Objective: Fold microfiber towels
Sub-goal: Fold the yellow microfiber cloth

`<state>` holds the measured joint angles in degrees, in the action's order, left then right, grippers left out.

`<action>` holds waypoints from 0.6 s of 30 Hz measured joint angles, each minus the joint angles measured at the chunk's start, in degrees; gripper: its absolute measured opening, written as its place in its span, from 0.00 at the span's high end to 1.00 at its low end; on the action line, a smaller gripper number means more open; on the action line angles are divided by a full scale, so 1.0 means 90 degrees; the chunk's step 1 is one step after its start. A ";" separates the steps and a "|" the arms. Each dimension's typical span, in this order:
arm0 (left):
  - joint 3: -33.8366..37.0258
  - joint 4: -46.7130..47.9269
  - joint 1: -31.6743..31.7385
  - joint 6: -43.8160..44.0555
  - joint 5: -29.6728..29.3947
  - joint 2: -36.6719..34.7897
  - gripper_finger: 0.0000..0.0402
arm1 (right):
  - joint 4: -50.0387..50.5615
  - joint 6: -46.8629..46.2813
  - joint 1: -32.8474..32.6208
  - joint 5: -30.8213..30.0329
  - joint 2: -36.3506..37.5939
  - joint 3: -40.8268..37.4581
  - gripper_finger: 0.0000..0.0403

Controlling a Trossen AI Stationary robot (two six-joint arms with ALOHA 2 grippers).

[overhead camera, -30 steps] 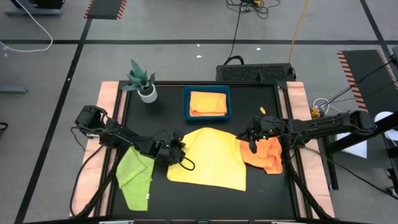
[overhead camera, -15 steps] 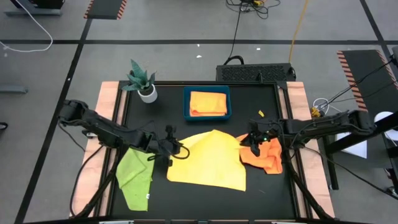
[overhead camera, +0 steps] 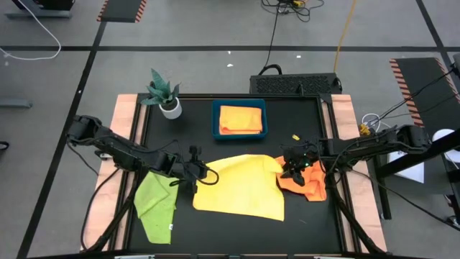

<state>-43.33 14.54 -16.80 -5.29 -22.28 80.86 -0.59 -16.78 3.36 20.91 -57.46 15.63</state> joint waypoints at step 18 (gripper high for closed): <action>0.0000 0.0071 -0.0024 0.0133 0.0109 0.0000 0.99 | -0.0822 -0.0404 0.0012 -0.0816 0.0417 -0.0002 0.76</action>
<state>-43.33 15.18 -17.02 -4.09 -21.30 80.86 -7.99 -20.42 3.46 13.57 -53.71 15.62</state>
